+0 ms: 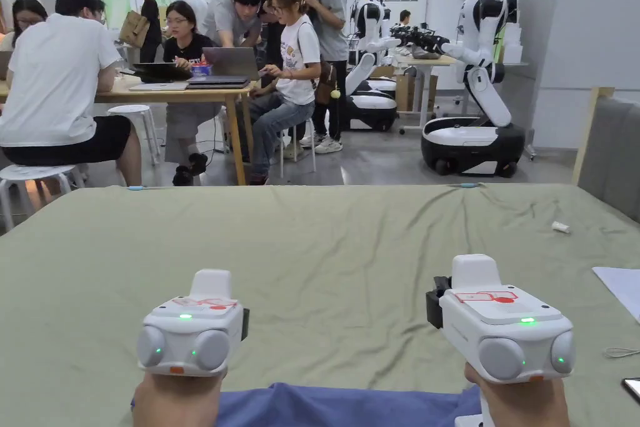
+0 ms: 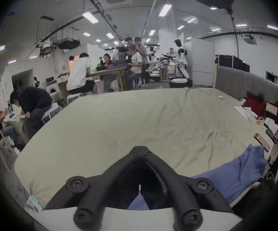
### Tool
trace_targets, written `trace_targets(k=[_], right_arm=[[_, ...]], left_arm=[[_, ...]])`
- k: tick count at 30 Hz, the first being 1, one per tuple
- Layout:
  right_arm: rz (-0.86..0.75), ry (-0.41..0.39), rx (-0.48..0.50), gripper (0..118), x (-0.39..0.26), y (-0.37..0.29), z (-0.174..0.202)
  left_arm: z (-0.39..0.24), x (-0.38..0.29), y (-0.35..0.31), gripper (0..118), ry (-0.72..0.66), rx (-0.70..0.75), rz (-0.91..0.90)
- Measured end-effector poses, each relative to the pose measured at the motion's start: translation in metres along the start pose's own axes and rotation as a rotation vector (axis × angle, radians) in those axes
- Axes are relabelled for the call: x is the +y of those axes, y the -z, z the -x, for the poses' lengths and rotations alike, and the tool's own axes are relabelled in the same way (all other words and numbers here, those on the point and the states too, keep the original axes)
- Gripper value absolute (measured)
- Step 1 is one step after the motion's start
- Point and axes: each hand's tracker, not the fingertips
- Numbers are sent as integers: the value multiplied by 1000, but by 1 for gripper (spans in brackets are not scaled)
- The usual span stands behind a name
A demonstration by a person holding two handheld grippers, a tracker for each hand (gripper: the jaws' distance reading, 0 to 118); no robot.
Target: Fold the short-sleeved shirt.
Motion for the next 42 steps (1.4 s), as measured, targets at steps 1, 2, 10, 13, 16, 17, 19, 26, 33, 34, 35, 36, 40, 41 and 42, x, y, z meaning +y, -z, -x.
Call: trace_targets(k=[1,2,10,13,16,17,19,26,33,34,35,36,40,41,42], right_arm=[[7,1,3,0,-2,3,1],[23,1,8,0,-7,10,3],[87,-42,52,0,-24,35,39],[109,-45,62,0,-28,46,51],[117,-47,69,0,-24,42,62],[120,-49,70,0,-24,43,64],[122,-51,69,0,-23,49,63],[133,-54,57,0,-24,59,60],[143,-60,55,0,-28,56,58],[144,-59,55,0,-28,56,57],[145,-59,57,0,-28,57,54],[143,-60,56,0,-28,56,53],[135,-58,57,0,-24,48,49],[129,-60,57,0,-24,47,47],[128,-61,57,0,-24,46,46]], left_arm=[[17,-9,2,0,-32,21,39],[42,-23,5,0,-90,25,76],[169,-114,3,117,-447,-88,209],[198,-140,17,118,-640,-184,249],[214,-170,41,118,-994,-414,273],[212,-177,50,118,-1057,-486,249],[193,-168,41,118,-1041,-509,212],[137,-147,69,46,-973,-691,350],[132,-125,48,10,-835,-386,279],[141,-122,48,10,-826,-330,266],[148,-117,43,10,-780,-261,265],[154,-110,40,10,-708,-211,276],[153,-82,39,10,-454,-22,286],[138,-69,33,10,-385,-10,274],[121,-59,27,10,-312,-7,254]])
